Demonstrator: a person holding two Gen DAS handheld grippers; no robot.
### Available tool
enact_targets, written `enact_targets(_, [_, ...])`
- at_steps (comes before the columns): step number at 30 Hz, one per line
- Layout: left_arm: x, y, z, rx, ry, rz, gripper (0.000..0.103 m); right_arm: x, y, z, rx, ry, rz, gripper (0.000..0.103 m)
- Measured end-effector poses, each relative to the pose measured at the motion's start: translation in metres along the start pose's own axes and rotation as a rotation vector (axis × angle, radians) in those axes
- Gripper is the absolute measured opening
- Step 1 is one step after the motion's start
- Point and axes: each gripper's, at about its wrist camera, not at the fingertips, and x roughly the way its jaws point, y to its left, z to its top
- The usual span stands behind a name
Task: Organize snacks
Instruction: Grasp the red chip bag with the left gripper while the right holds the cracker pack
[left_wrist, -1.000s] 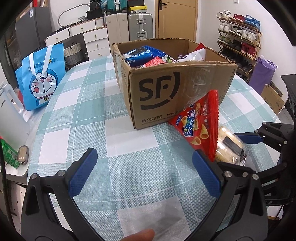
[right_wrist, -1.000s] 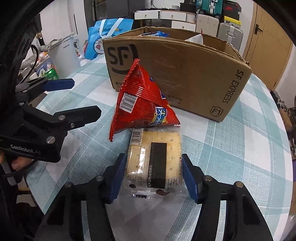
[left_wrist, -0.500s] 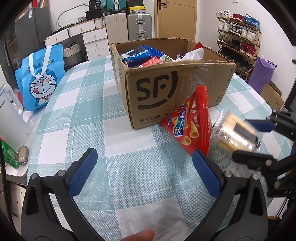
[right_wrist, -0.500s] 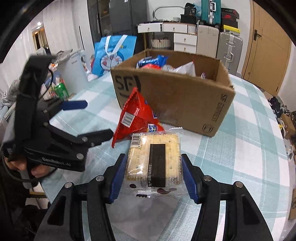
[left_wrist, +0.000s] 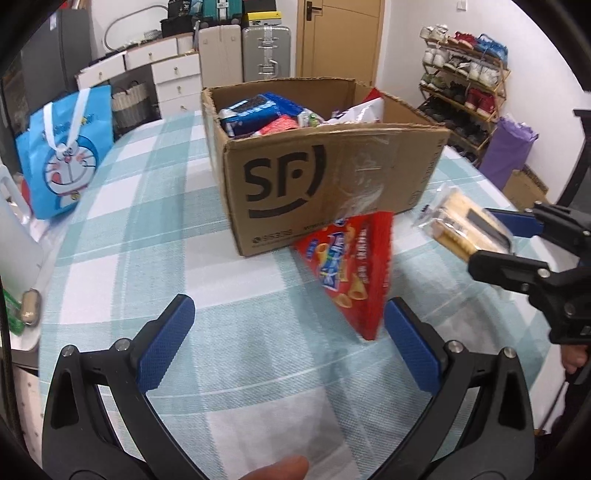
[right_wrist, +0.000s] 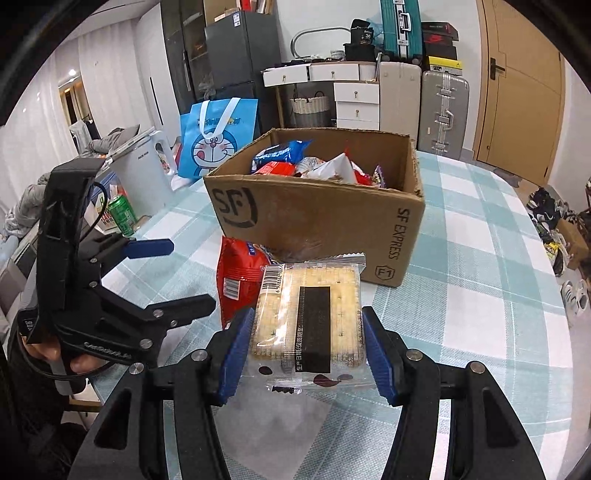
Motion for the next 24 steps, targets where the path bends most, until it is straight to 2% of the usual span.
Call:
enact_targets(7, [0.002, -0.013, 0.000, 0.011, 0.002, -0.041, 0.102, 0.002, -0.010, 0.002, 0.038, -0.011, -0.017, 0.059])
enact_targets(21, [0.043, -0.044, 0.015, 0.059, 0.027, 0.003, 0.102, 0.007, -0.022, 0.001, 0.088, -0.010, -0.046, 0.059])
enact_targets(23, [0.049, -0.046, 0.019, 0.056, 0.036, -0.006, 0.099, 0.007, -0.024, 0.001, 0.094, -0.009, -0.049, 0.059])
enact_targets(24, [0.051, -0.046, 0.020, 0.054, 0.033, -0.009, 0.091, 0.007, -0.025, 0.001, 0.096, -0.009, -0.049, 0.059])
